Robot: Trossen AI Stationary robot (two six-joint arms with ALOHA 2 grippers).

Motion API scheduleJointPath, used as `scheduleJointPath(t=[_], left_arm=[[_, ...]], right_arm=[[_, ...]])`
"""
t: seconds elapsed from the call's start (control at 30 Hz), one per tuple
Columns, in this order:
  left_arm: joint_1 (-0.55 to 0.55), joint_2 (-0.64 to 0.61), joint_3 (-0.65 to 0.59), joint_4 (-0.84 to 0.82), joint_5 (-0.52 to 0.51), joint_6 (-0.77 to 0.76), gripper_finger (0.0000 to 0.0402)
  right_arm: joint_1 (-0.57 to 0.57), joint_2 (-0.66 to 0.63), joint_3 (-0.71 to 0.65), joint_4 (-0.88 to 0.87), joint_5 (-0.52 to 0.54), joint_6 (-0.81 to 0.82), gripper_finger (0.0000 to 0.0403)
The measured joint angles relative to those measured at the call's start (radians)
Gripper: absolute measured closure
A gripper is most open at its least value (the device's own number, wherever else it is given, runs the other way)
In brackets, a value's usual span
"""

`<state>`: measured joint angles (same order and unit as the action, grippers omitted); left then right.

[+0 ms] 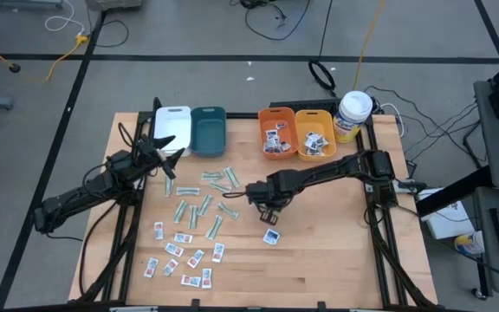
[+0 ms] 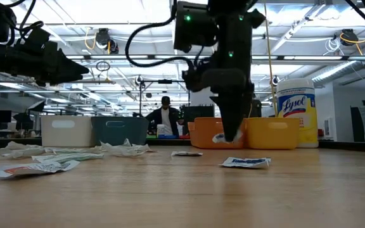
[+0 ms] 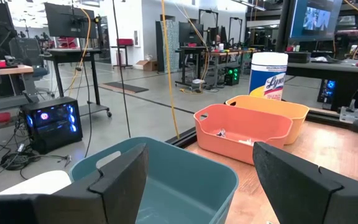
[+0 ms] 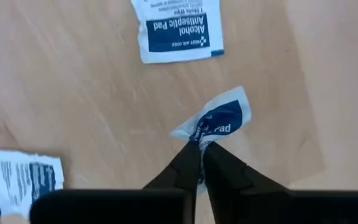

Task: Pick & Place First Aid Supplies
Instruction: Put the alcohol pad into the orange bin

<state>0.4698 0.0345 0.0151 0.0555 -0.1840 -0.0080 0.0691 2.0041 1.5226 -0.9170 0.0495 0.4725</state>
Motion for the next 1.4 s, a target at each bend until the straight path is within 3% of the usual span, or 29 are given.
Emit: scheduleJointPath(t=[0.57, 0.77, 0.97, 1.4], left_arm=[[0.0, 0.0, 0.0, 0.0, 0.0, 0.0, 0.0105], [0.0, 0.0, 0.0, 0.0, 0.0, 0.0, 0.0105], [0.0, 0.0, 0.0, 0.0, 0.0, 0.0, 0.0105], [0.0, 0.0, 0.0, 0.0, 0.0, 0.0, 0.0105]], right_arm=[[-0.086, 0.0, 0.349, -0.422, 0.001, -0.442, 0.0399], [-0.139, -0.001, 0.392, -0.415, 0.0, -0.518, 0.04], [-0.247, -0.001, 0.393, -0.42, 0.007, -0.525, 0.0398], [-0.481, -0.001, 0.393, -0.359, 0.009, -0.702, 0.0397]])
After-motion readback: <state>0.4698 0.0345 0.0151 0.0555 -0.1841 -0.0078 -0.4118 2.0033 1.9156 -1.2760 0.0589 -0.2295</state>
